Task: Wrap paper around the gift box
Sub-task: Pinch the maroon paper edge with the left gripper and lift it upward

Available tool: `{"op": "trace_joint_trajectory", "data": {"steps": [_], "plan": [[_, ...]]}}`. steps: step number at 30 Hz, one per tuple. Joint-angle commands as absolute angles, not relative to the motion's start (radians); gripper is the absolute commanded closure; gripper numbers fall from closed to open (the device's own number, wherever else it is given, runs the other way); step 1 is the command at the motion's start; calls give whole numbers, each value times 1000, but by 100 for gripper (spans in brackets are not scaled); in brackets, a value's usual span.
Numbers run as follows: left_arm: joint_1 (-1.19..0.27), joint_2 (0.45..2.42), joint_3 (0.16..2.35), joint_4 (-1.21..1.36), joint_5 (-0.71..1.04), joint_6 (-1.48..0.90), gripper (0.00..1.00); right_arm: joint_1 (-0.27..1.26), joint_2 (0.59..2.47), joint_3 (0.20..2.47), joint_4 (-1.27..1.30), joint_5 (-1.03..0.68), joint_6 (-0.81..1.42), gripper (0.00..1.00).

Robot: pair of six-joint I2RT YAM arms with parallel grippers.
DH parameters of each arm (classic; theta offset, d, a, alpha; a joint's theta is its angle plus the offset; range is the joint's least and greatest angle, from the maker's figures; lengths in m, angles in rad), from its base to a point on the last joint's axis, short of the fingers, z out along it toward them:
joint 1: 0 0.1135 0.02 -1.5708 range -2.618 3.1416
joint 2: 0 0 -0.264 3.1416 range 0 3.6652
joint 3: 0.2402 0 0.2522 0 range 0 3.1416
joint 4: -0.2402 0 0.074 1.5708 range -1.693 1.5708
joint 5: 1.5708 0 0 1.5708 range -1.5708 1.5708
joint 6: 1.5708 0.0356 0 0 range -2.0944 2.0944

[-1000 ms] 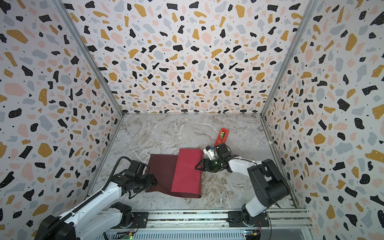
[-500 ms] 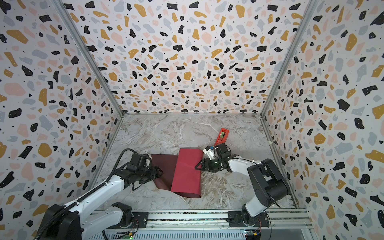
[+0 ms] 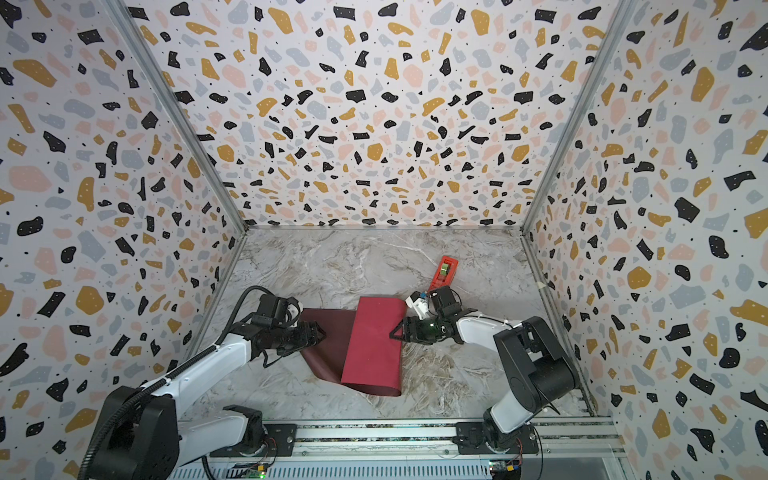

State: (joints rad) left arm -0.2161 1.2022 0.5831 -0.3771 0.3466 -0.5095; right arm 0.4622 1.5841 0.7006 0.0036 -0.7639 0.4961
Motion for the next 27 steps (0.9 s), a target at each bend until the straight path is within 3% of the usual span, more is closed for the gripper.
{"op": "trace_joint_trajectory", "data": {"steps": [1, 27], "plan": [[-189, 1225, 615, -380, 383, -471, 18, 472, 1640, 675, -109, -603, 476, 23], [-58, 1400, 636, -227, 487, -427, 15, 475, 1646, 694, -116, -608, 472, 25]]}}
